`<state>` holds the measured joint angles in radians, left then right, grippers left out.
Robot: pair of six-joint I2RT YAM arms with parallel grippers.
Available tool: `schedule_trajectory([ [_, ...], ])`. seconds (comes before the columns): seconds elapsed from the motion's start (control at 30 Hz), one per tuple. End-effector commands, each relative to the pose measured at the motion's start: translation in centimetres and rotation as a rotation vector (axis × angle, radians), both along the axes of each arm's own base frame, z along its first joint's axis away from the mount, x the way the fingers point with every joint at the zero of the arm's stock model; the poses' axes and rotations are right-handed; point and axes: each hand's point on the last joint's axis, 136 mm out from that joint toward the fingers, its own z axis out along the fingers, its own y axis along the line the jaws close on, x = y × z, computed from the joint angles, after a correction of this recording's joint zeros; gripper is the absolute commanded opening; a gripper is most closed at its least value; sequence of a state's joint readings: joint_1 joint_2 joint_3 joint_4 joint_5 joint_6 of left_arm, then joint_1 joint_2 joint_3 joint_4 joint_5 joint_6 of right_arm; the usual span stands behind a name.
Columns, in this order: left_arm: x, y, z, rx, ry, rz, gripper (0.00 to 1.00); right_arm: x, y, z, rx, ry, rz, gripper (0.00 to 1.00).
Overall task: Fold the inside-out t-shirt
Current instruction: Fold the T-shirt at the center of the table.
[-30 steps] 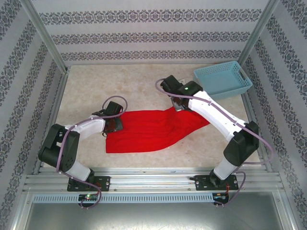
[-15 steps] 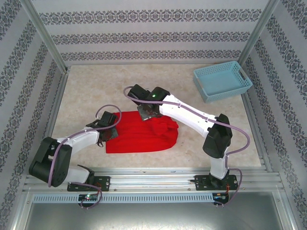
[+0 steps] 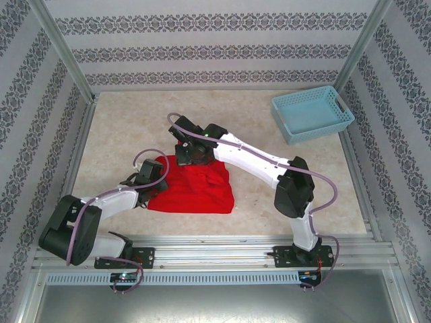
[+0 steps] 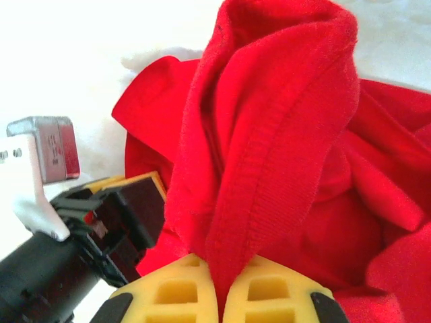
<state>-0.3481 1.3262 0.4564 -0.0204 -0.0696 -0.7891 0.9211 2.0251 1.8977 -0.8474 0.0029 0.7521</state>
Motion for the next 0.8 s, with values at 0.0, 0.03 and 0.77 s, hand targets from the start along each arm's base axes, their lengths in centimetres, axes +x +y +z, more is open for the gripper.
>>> schedule_trajectory([
  [0.0, -3.3, 0.3, -1.8, -0.001, 0.103, -0.005, 0.22, 0.8, 2.9, 1.4, 0.112, -0.006, -0.023, 0.00],
  [0.03, -3.4, 0.4, -1.7, -0.001, 0.095, 0.002, 0.22, 1.0, 3.2, 1.3, 0.118, -0.006, -0.028, 0.00],
  [0.77, -3.9, 2.4, 6.8, 0.089, -0.068, 0.018, 0.42, 1.2, -2.9, 3.2, -0.081, -0.193, 0.078, 0.62],
])
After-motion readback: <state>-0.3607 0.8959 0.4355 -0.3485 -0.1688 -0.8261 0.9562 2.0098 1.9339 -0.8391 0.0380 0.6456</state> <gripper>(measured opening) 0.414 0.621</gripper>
